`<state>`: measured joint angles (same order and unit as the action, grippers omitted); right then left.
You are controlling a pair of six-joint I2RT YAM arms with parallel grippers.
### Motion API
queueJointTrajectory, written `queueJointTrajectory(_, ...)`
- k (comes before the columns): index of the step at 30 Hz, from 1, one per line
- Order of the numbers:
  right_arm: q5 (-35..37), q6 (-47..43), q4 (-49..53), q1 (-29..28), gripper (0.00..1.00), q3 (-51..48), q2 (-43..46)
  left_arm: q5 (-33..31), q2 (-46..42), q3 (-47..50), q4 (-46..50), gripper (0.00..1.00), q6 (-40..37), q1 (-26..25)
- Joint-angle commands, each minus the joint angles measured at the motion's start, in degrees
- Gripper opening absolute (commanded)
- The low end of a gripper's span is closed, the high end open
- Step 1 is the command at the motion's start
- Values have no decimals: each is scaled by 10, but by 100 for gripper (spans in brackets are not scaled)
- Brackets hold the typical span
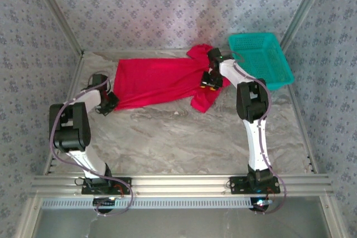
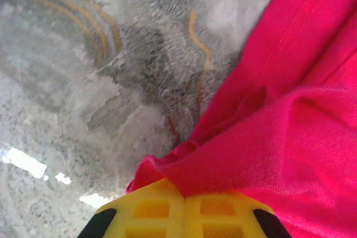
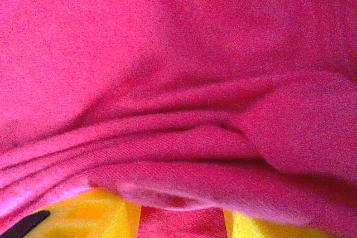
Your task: Fold the inside-out t-shirt
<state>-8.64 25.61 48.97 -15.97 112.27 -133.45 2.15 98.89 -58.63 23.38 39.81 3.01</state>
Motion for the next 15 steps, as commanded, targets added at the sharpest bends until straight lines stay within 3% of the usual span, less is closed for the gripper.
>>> queueJointTrajectory(1, 14, -22, 57, -15, 52, -32, 86, 10, -16, 4, 28, 0, -25, 3)
queueJointTrajectory(2, 15, -23, 49, -20, 54, -70, 121, 14, -29, 15, 28, 2, -26, 3)
queueJointTrajectory(4, 16, -19, 24, -26, 55, -150, 178, 19, -57, 35, 34, 15, -27, 2)
queueJointTrajectory(6, 13, -8, -3, -35, 55, -237, 230, 22, -87, 53, 46, 40, -29, 3)
queueJointTrajectory(8, 15, 2, -30, -47, 55, -312, 272, 22, -117, 74, 53, 54, -29, 6)
queueJointTrajectory(13, 13, 30, -90, -57, 54, -434, 336, 49, -167, 111, 63, 54, -33, 33)
queueJointTrajectory(15, 9, 35, -106, -60, 52, -469, 345, 56, -175, 125, 48, 47, -33, 45)
